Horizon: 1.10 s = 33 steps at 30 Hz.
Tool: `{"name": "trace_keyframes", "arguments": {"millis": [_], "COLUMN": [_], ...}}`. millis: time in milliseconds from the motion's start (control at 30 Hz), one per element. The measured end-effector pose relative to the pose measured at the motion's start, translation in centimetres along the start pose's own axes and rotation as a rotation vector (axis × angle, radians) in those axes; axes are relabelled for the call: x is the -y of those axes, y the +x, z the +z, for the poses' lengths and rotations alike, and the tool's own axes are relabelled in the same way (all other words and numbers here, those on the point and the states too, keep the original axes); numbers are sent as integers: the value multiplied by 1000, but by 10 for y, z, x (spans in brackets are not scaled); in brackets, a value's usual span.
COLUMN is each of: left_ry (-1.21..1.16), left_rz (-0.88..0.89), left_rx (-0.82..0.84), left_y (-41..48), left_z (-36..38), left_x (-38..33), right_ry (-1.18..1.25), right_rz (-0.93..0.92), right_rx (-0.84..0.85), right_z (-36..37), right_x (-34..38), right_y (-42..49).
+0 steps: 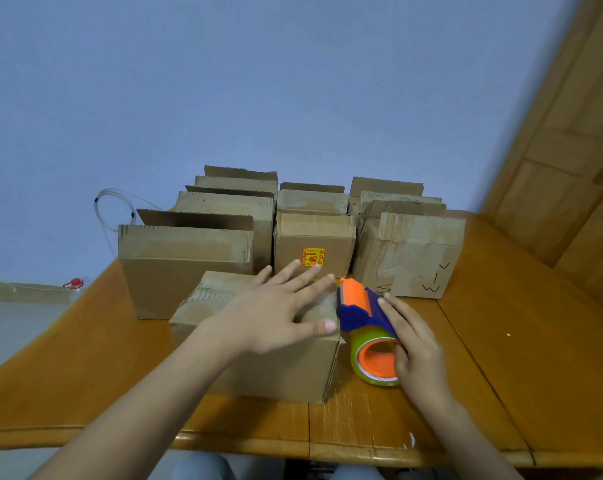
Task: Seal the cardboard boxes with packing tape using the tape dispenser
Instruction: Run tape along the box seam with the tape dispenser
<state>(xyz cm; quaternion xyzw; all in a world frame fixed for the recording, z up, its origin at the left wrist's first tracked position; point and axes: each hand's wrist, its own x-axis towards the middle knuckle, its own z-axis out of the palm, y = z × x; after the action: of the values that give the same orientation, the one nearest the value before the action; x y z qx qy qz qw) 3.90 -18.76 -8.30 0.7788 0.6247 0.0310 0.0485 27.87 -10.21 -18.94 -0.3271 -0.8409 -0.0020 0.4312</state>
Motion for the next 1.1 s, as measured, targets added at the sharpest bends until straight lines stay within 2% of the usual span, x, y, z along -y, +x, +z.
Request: {"name": "trace_keyframes", "arguments": {"millis": [133,267,1100], "left_ry": [-12,-22,-50], "left_rz": [-2,7,30], "left_rx": [98,123,37], "left_y": [9,10,11], "left_z": [2,3,10], "left_x": [-3,2,6], "right_ry": [58,68,40], "right_rz": [35,20,-20], "right_rx": [68,118,149], "right_z": [3,-4,-13], "right_x": [-1,-3,-14], "right_y": [-4,1,-6]}}
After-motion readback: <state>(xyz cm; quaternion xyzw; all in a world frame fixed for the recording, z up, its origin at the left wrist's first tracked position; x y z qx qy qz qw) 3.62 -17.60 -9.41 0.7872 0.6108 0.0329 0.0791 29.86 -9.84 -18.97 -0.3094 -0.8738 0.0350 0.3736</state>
